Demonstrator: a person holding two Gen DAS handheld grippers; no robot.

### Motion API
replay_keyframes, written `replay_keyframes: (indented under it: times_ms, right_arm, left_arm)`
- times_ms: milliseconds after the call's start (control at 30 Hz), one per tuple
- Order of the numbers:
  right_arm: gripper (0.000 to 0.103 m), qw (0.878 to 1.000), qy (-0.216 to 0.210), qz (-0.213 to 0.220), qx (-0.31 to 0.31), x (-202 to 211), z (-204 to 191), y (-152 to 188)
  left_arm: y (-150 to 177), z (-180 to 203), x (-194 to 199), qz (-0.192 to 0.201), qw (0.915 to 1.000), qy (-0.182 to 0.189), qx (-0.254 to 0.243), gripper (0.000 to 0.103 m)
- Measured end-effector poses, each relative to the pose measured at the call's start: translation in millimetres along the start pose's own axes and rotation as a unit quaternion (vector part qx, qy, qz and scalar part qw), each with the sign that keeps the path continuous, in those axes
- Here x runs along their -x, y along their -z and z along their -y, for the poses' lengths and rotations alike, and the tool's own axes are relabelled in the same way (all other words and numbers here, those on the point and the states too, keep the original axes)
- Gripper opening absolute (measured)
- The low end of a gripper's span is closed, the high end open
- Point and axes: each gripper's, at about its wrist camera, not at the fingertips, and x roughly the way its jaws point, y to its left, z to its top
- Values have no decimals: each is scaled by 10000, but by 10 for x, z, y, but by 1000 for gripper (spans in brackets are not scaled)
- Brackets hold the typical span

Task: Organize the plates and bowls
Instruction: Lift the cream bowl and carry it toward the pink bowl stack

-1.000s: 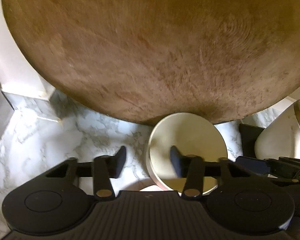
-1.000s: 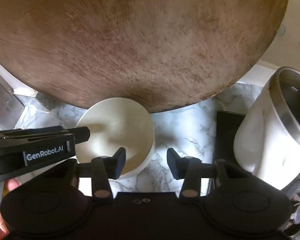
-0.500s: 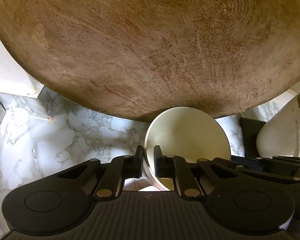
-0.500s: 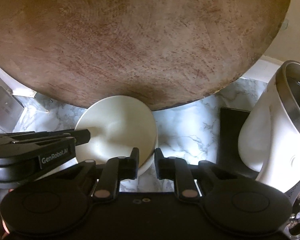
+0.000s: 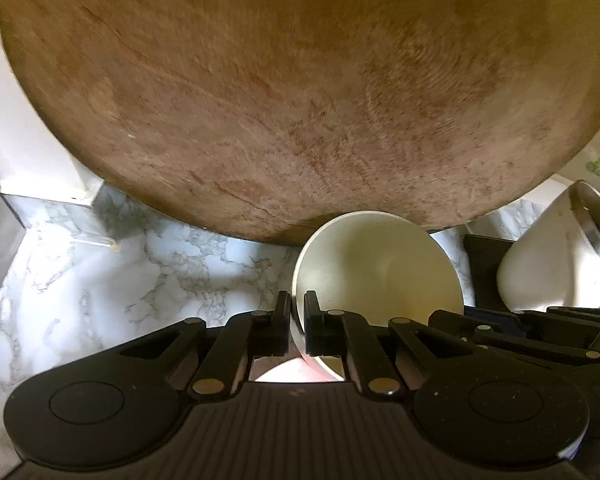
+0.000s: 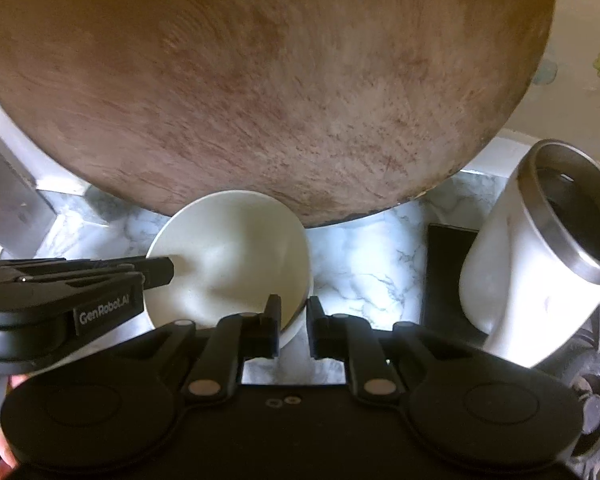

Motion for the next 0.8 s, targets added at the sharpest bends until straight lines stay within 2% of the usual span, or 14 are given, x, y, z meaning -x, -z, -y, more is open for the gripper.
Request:
replay_keyframes:
  times_ms: [400,800]
  right_arm:
    - [14,9987,-71,350,351,739,-322,234]
    - [14,9965,-203,523,619,1358,-866,670]
  left_arm:
    - [214,-73,797,177,9994,20,-282,6]
    - [719,-404,1629,324,9989,-47,-349,6]
